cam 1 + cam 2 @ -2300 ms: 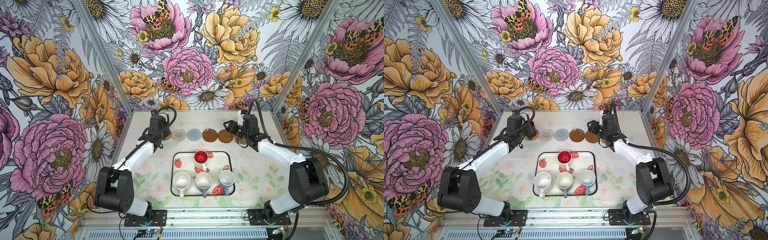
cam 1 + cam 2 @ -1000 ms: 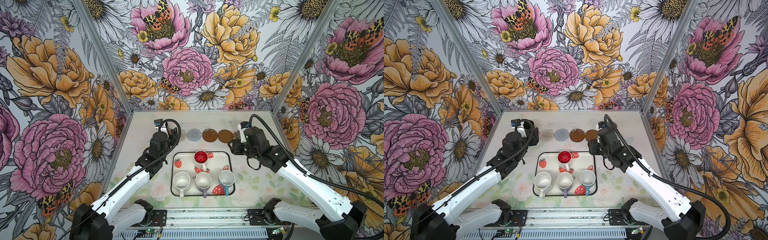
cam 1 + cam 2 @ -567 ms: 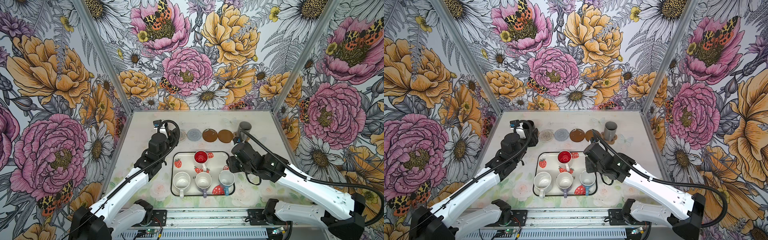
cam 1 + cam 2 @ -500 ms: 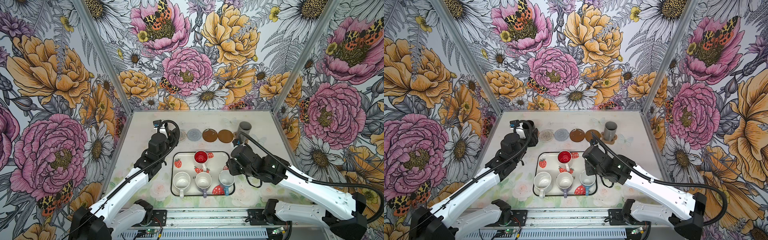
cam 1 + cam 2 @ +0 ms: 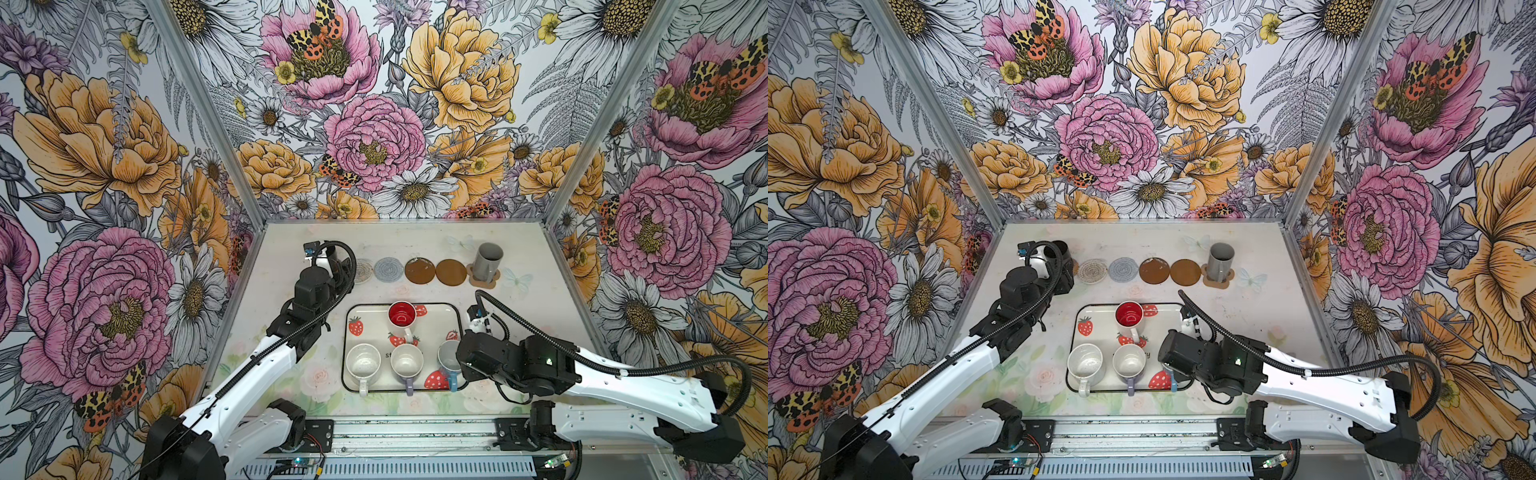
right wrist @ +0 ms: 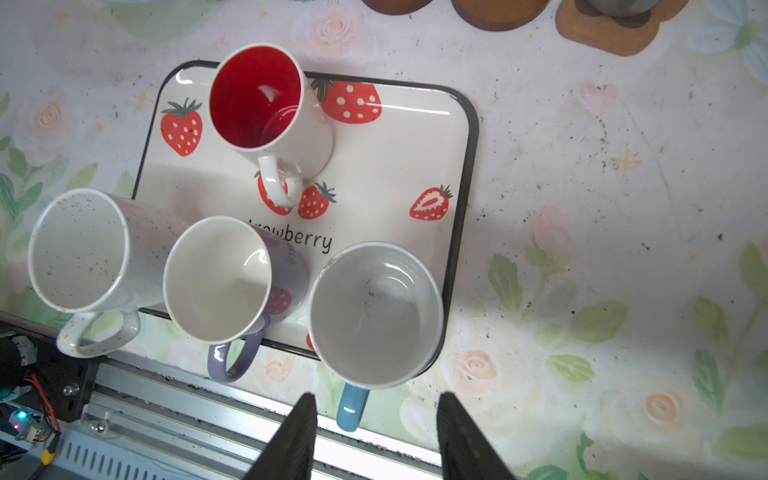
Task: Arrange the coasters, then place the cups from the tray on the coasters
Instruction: 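Raise the left gripper off the black mug while the right gripper nears the tray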
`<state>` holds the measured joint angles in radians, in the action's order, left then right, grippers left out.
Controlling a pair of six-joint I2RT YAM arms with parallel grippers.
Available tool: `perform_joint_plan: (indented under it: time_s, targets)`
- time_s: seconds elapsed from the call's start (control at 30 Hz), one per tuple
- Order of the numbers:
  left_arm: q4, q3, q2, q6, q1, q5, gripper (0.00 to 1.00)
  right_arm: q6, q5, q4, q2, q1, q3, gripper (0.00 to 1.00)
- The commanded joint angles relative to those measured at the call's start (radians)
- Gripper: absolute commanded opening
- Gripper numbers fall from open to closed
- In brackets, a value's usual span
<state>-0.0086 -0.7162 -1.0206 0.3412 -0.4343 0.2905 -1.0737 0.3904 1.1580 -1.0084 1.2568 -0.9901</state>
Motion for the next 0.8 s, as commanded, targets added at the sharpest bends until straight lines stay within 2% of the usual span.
perform_joint_plan:
  time_s: [0.0, 0.2, 0.77]
  targets:
    - [0.031, 0.013, 0.019, -0.007, 0.009, -0.031, 0.62, -0.109, 0.036, 0.022, 0.001, 0.053, 0.017, 0.50]
    - [0.038, 0.024, 0.025, -0.001, 0.017, -0.043, 0.62, -0.182, 0.052, 0.021, -0.032, 0.141, 0.022, 0.51]
    - [0.062, 0.044, 0.008, 0.023, 0.042, -0.074, 0.62, -0.319, -0.025, 0.001, -0.105, 0.237, 0.076, 0.56]
